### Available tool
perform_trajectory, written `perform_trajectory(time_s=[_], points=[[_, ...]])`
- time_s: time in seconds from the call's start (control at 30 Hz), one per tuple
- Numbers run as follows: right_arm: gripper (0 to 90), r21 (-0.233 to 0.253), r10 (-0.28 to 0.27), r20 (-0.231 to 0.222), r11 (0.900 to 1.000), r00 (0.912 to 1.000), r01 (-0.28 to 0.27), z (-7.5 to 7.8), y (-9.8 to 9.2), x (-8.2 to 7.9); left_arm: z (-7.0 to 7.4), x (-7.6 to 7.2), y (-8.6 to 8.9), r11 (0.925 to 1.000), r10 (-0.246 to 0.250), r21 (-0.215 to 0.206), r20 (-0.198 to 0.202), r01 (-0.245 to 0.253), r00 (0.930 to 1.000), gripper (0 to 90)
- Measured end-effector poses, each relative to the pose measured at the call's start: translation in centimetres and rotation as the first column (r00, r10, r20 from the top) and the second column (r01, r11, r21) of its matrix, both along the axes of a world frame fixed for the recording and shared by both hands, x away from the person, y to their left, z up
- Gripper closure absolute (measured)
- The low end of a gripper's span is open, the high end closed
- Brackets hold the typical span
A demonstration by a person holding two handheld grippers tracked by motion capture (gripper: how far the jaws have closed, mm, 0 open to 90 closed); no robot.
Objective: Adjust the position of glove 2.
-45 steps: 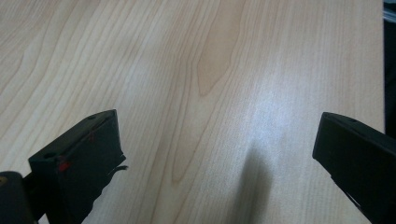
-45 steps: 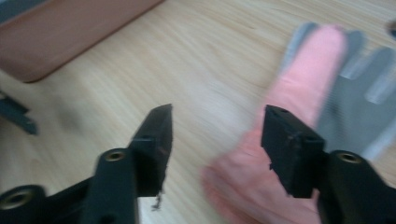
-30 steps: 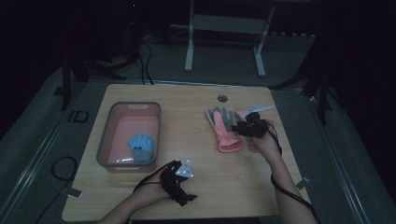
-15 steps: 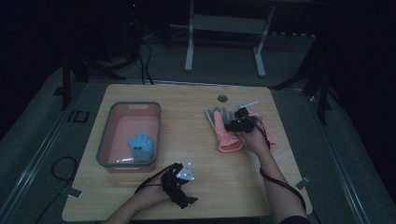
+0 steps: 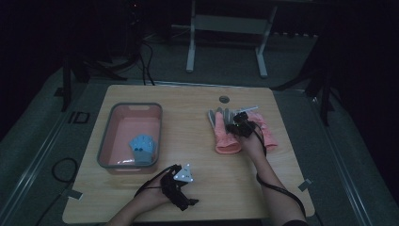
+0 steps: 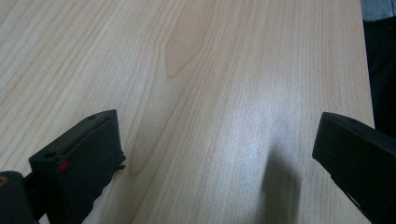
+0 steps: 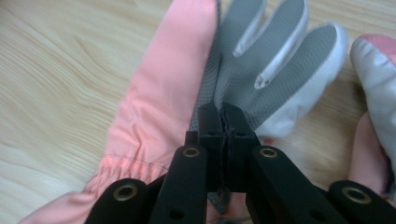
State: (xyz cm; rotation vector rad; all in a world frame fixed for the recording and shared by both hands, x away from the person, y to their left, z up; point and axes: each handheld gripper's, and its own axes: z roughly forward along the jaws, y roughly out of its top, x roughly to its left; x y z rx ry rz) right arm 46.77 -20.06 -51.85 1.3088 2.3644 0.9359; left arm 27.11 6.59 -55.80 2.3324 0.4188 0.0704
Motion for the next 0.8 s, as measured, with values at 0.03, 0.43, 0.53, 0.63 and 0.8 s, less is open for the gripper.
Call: perform_trajectory(time_s=[0.03,0.43,0.53,0.63,0.8], points=[[88.3,0.015,-0.007,0.001,1.000,1.0000,0.007,0.3,0.1,-0.3,0.0,0.0,0.1,1.0000,0.001,-0.001,0.002,-0.001,1.0000,1.6],[88.2,0.149,-0.107,0.072,0.984,0.9917,0.095,6.0,1.1,-6.8,-0.1,-0.1,0.2,0.9999,-0.005,-0.012,0.011,0.005,0.9999,1.6],[88.2,0.180,-0.132,0.066,0.976,0.9890,0.119,6.0,1.2,-8.4,-0.1,-0.1,0.1,0.9999,-0.008,-0.014,0.012,0.008,0.9999,1.7],[88.2,0.190,-0.146,0.057,0.973,0.9877,0.132,5.4,1.5,-9.7,-0.1,0.0,0.2,0.9998,-0.013,-0.014,0.015,0.013,0.9998,1.7],[88.1,0.197,-0.147,0.036,0.971,0.9884,0.137,3.8,1.9,-10.5,-0.1,-0.1,0.2,0.9998,-0.010,-0.019,0.011,0.010,0.9999,1.7]])
